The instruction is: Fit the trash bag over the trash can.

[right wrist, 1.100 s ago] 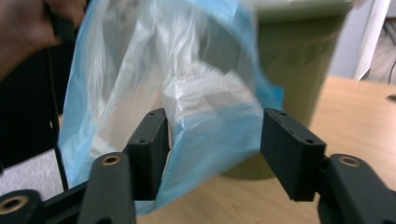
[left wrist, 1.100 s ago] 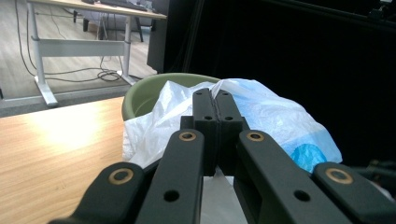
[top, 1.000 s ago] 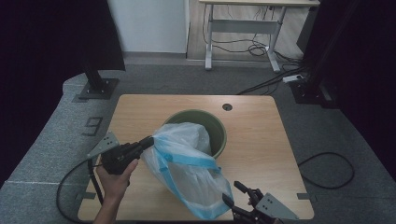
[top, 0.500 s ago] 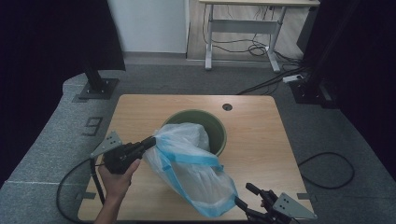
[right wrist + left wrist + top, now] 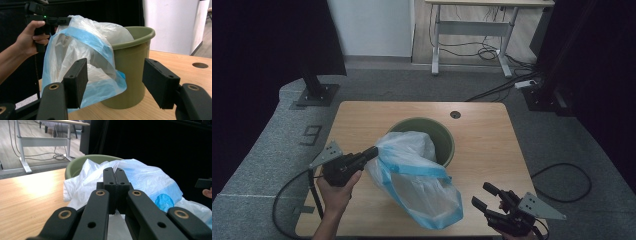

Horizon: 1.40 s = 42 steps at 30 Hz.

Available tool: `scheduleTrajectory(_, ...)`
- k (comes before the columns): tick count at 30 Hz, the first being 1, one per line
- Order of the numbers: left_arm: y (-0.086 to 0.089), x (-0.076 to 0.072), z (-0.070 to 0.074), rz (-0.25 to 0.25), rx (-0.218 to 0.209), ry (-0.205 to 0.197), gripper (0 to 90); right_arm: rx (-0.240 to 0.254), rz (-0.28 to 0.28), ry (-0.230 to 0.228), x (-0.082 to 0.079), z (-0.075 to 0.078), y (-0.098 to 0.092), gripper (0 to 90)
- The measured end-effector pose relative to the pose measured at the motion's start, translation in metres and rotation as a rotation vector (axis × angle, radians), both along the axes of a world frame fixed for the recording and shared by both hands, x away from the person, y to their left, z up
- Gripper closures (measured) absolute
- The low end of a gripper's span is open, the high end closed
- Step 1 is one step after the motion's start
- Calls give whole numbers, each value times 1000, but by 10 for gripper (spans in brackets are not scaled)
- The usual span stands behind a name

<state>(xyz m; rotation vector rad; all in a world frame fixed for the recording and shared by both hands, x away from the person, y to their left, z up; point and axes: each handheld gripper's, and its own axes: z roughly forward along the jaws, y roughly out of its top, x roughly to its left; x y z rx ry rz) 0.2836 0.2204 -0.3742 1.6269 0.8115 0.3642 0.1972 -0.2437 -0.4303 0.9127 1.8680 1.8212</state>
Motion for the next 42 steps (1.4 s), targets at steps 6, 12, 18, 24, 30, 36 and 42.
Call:
scheduleTrajectory(6, -2, 0, -1, -1, 1, 1, 897, -60, -1, 25, 17, -6, 5, 380)
scheduleTrajectory(12, -2, 1, 0, -4, 2, 2, 897, -110, 22, 34, 41, -12, 21, 405)
scheduleTrajectory(18, -3, 3, 0, -9, 2, 6, 897, -158, 88, 57, 70, -14, 55, 432)
scheduleTrajectory(24, -1, 4, 1, -9, -1, 8, 897, -189, 120, 43, 74, -14, 71, 518)
scheduleTrajectory(30, -1, 3, 1, -10, -1, 7, 897, -258, 90, 56, 76, -16, 76, 696)
scheduleTrajectory(36, 1, 5, 0, -21, 13, 21, 897, -275, 59, 65, 78, -13, 73, 850)
scheduleTrajectory(42, 2, 3, 2, -26, 21, 17, 897, -246, 25, 60, 78, -7, 65, 889)
